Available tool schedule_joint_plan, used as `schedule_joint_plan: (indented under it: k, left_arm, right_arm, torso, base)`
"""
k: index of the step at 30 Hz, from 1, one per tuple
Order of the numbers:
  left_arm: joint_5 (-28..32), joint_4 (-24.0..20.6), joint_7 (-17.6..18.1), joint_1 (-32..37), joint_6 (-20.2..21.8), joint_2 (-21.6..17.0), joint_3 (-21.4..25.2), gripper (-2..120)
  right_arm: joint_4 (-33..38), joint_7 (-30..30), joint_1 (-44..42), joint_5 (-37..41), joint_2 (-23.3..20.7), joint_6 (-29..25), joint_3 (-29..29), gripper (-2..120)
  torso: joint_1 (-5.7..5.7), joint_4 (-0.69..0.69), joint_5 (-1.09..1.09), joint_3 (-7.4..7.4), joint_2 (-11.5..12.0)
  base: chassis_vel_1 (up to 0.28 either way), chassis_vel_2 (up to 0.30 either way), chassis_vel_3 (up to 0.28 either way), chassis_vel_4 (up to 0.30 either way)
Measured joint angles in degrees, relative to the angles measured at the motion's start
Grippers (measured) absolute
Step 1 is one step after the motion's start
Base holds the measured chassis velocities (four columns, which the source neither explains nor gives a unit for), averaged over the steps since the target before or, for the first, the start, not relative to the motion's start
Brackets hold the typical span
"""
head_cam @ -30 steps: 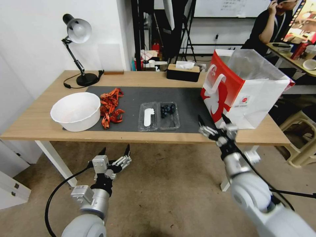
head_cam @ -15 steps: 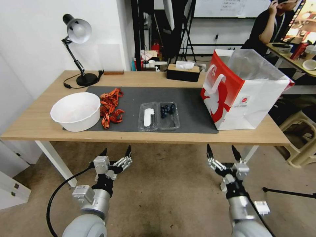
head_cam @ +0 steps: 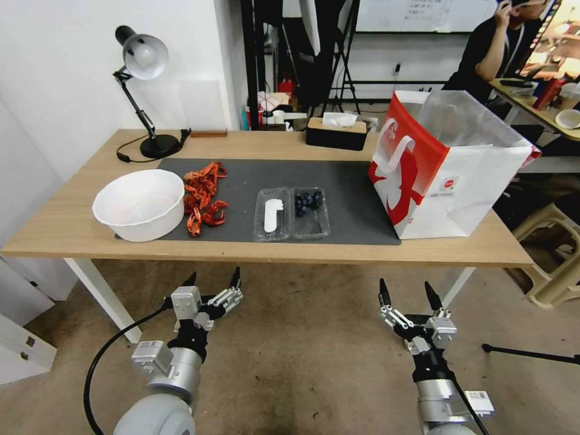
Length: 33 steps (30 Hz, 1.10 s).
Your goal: Close the takeout container lid, then place the container into the takeout bag.
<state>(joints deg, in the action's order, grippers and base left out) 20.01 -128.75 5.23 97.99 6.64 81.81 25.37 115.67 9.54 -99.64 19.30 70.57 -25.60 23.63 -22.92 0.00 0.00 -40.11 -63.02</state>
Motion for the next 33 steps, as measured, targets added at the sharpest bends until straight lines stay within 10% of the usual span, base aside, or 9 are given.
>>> schedule_joint_plan:
  k: [7,15,23,33]
  left_arm:
    - [3.4,0.7,-0.1,-1.3,0.0,-1.0,-0.6,100]
    - [23.6,-0.8,1.0,-5.9,1.1,-4.4,-2.3,100]
    - [49.6,-3.4,10.4,-12.2,1.0,-5.7,-3.4,100]
    - [57.7,2.6,17.1,-20.9,-0.2,-5.0,-8.5,100]
  right_arm:
    - [0.0,-0.2,-0.1,0.1,0.0,0.5,0.0,100]
    - [0.5,-0.2,0.4,0.2,-0.6,1.9,-0.5,100]
    - [0.2,-1.2,3.2,2.2,-3.0,4.0,-2.7,100]
    - [2.0,-3.9,0.2,2.8,-2.5,3.3,-1.8,100]
  torso:
    - [0.0,0.0,0.0,0.0,0.0]
    - [0.0,-0.01,0.0,0.0,0.0]
    - [0.0,0.02,0.01,0.0,0.0]
    - [0.0,-0.01,0.0,0.0,0.0]
  base:
    - [0.0,0.0,0.0,0.0]
    - [0.0,0.0,0.0,0.0]
    - [0.0,0.0,0.0,0.0]
    - [0.0,0.0,0.0,0.0]
